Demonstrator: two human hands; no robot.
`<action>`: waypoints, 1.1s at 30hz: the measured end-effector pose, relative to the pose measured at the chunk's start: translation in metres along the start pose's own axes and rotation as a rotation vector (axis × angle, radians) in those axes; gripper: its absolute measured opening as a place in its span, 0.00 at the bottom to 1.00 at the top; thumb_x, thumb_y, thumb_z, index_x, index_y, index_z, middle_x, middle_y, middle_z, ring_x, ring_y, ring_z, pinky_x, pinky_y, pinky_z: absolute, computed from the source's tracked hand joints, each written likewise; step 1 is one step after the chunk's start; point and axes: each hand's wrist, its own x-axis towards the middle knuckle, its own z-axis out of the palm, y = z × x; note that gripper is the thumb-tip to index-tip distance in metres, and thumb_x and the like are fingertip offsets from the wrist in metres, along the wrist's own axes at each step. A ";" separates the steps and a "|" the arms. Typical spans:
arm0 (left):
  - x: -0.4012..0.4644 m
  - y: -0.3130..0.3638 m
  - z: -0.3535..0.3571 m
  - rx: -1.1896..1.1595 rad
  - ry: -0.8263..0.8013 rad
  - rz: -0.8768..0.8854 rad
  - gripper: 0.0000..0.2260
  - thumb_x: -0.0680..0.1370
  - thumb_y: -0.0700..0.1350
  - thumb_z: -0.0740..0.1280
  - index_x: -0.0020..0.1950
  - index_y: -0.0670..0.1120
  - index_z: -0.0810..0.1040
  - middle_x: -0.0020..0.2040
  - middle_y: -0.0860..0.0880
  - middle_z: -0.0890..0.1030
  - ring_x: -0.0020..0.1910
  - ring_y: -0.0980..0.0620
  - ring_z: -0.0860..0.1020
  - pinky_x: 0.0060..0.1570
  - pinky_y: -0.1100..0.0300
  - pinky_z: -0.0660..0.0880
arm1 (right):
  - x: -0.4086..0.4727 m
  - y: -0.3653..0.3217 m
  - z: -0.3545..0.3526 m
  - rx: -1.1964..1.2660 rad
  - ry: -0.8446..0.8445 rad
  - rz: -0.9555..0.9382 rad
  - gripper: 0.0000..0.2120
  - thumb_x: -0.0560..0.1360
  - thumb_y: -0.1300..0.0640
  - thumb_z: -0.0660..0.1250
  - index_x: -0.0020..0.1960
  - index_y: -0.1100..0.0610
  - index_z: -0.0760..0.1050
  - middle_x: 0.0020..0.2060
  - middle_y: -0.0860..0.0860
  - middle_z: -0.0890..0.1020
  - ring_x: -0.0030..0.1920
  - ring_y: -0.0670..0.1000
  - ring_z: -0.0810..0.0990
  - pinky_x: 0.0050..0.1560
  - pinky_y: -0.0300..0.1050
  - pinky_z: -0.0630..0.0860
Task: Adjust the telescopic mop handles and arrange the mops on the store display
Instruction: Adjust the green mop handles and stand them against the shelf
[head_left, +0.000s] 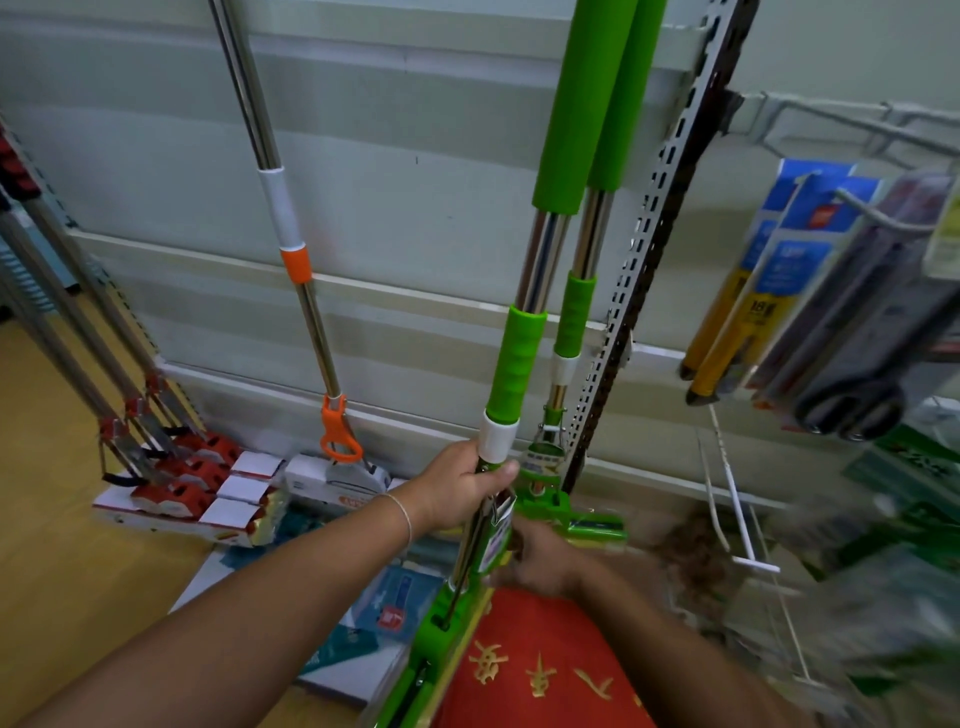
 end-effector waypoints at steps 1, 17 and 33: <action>0.001 0.000 0.001 -0.006 -0.007 -0.005 0.17 0.71 0.63 0.61 0.36 0.50 0.69 0.33 0.53 0.70 0.35 0.55 0.69 0.39 0.57 0.66 | -0.001 0.004 0.000 0.018 0.025 -0.010 0.26 0.66 0.58 0.80 0.60 0.47 0.73 0.57 0.47 0.82 0.58 0.47 0.81 0.63 0.43 0.76; 0.007 0.015 0.006 -0.080 -0.053 -0.089 0.08 0.80 0.45 0.64 0.42 0.53 0.71 0.38 0.57 0.74 0.37 0.66 0.73 0.42 0.64 0.69 | -0.014 -0.016 -0.015 0.245 0.157 -0.058 0.23 0.61 0.61 0.83 0.54 0.56 0.80 0.45 0.45 0.86 0.45 0.39 0.83 0.45 0.31 0.75; 0.018 0.002 -0.018 -0.152 -0.308 -0.118 0.04 0.80 0.49 0.65 0.48 0.49 0.75 0.43 0.52 0.79 0.44 0.57 0.76 0.50 0.62 0.73 | -0.019 -0.037 0.019 0.242 0.467 0.083 0.17 0.59 0.60 0.84 0.38 0.51 0.77 0.33 0.42 0.83 0.32 0.32 0.78 0.36 0.30 0.73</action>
